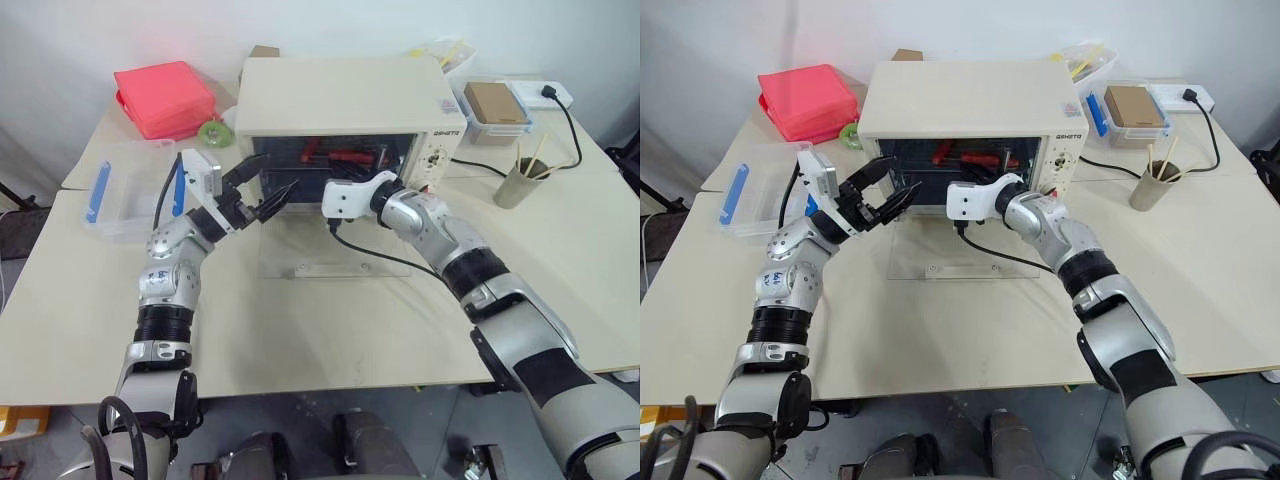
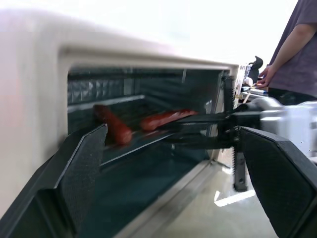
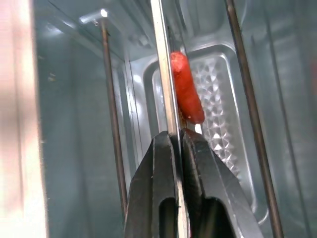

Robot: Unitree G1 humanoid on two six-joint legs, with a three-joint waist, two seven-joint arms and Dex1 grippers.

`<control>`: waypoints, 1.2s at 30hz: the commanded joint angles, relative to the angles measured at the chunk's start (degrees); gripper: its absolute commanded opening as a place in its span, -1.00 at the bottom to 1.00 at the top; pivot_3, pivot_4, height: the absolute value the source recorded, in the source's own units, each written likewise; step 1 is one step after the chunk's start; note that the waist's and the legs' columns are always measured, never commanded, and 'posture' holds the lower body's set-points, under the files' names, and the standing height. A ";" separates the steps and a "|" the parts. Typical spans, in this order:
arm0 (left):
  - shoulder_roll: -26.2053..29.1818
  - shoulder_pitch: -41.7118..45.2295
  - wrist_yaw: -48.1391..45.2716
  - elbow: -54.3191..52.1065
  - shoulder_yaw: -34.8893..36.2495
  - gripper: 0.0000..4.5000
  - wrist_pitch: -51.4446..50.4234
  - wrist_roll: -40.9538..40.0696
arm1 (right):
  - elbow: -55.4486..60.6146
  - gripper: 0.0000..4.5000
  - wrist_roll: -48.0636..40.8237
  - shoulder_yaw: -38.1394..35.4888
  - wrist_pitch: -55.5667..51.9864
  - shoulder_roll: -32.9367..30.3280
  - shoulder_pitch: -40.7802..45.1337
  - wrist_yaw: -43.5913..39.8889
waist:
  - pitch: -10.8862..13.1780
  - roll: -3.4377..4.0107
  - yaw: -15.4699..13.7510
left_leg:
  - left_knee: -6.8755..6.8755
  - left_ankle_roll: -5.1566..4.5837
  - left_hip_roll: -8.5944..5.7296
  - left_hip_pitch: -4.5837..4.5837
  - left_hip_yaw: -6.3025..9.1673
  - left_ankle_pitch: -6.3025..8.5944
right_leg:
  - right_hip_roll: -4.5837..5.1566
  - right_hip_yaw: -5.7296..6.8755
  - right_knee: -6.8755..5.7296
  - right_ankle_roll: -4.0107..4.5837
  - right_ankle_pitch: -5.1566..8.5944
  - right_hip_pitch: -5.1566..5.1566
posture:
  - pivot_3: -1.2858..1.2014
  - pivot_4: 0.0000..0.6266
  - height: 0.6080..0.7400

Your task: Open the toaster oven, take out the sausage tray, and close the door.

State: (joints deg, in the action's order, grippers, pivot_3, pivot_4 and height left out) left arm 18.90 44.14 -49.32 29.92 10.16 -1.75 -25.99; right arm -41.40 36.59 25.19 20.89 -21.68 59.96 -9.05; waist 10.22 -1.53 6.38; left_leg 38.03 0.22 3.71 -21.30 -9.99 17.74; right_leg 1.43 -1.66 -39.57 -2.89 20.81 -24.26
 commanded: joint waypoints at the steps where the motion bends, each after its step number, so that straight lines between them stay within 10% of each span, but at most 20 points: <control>1: 1.13 2.48 -0.71 2.31 1.31 1.00 1.51 0.27 | 13.57 -1.00 -2.58 -2.79 -1.81 -1.85 -5.26 -3.51 | 0.00 0.00 -0.15 | 0.04 0.00 -0.01 -0.01 -0.01 0.00 | 0.00 -0.02 -0.02 0.00 0.00 0.00 | 0.03 -0.52 1.00; 18: 2.90 -0.45 -4.22 -0.85 1.54 1.00 -3.91 -1.38 | 46.73 -1.00 -2.61 -8.31 -12.32 -8.71 -27.31 -14.98 | 0.01 -0.02 -1.59 | 0.13 0.02 -0.03 0.00 -0.08 -0.01 | -0.01 -0.09 0.02 0.00 0.00 0.00 | 0.03 -0.52 1.00; 36: 11.65 -8.95 1.01 -19.27 6.57 1.00 -48.66 -18.53 | 63.73 -1.00 -3.94 -10.54 -16.06 -11.02 -38.50 -24.17 | 0.05 -0.10 -1.69 | 0.17 0.03 -0.03 0.01 -0.04 -0.01 | -0.01 -0.10 -0.03 0.01 0.00 0.01 | 0.03 -0.52 1.00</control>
State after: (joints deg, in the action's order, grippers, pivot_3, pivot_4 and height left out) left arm 29.34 35.24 -49.41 13.58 14.83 -45.13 -40.96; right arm 19.02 33.84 17.14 4.51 -32.08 20.96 -33.24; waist 10.28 -1.63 4.69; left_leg 38.20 0.25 3.68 -21.29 -10.02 17.73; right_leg 1.42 -1.77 -39.60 -2.88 20.82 -24.24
